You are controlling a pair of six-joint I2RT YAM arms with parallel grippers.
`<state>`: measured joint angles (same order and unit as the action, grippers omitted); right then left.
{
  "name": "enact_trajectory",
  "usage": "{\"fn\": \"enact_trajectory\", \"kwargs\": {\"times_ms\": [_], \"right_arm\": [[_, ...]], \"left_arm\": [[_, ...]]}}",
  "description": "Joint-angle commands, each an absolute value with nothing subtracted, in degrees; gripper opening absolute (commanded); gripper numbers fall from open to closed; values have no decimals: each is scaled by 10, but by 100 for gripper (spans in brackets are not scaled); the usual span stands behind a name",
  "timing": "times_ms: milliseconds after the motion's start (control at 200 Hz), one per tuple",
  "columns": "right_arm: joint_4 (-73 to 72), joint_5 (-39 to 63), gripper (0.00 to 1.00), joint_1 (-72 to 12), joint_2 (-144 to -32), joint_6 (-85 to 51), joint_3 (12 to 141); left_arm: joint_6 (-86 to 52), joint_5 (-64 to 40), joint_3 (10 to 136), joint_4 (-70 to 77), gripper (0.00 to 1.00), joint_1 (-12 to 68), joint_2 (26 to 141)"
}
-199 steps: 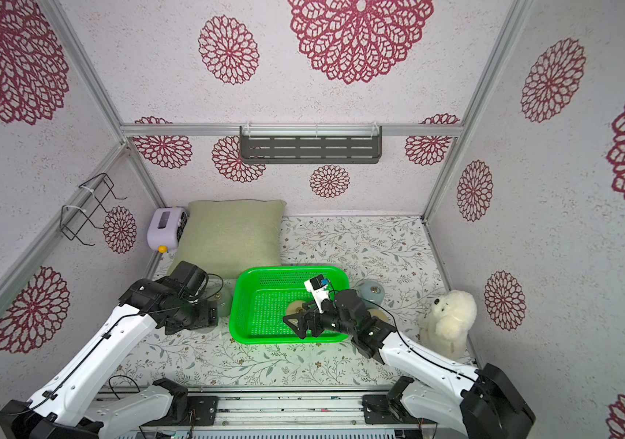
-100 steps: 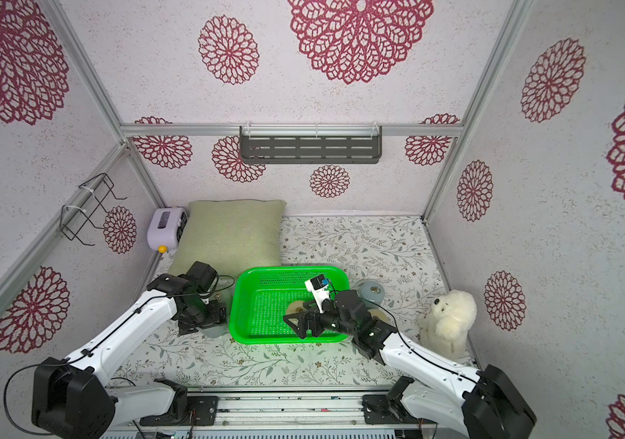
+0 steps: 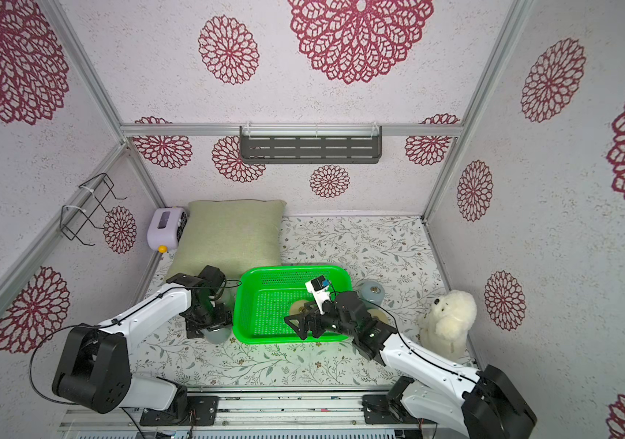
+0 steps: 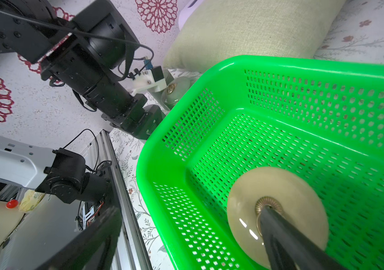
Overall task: Take the tea canister out of the basket
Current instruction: Place the tea canister at the center of the board.
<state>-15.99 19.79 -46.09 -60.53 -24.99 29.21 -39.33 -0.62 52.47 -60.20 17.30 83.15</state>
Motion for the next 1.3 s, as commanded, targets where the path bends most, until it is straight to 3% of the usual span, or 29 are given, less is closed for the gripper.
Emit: {"fn": "enact_trajectory", "kwargs": {"times_ms": [0,550,961,1296], "right_arm": [[-178,196,99,-465,-599,-234,293],[-172,189,99,-465,-597,-234,293],[-80,125,99,-465,-606,-232,350],[81,42,99,-465,-648,-208,446]], "left_arm": [[-401,-16,529,-578,89,172,833],[-404,-20,529,-576,100,172,826],[-393,46,581,-651,97,173,701],[-408,-26,545,-545,97,202,566]]}}
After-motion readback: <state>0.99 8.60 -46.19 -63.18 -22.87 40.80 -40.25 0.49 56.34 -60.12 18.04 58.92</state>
